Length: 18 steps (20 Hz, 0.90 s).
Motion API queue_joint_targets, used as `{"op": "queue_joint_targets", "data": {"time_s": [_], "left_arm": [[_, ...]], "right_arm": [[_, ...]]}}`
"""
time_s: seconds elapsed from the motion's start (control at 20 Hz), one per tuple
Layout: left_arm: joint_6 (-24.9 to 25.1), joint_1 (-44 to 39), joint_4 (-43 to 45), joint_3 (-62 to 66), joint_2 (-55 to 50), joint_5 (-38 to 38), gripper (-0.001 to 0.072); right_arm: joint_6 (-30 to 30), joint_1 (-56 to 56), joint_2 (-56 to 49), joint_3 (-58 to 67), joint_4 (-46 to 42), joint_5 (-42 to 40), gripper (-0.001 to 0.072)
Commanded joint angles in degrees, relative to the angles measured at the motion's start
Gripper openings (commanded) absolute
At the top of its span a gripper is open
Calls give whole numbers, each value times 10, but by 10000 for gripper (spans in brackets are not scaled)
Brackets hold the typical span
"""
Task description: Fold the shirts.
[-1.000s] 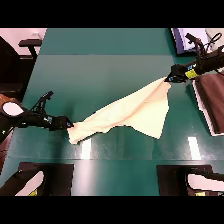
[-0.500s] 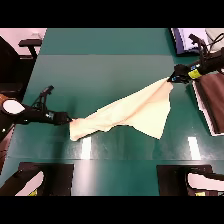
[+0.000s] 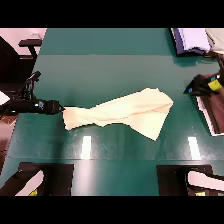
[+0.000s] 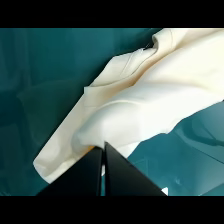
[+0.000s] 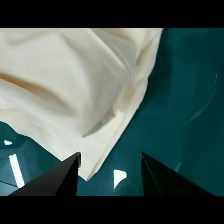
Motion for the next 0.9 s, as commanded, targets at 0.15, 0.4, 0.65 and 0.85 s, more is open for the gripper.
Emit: {"op": "queue_joint_targets", "data": {"time_s": [0.15, 0.4, 0.65, 0.85], "left_arm": [[0, 2, 1, 5, 0, 6, 23], [0, 2, 0, 5, 0, 18, 23], [0, 2, 1, 5, 0, 19, 23], [0, 2, 1, 5, 0, 19, 23]], "right_arm": [[2, -24, 136, -315, 41, -88, 453], [21, 21, 207, -502, 115, -191, 452], [23, 111, 209, -550, 169, -298, 452], [37, 132, 209, -549, 168, -323, 450]]}}
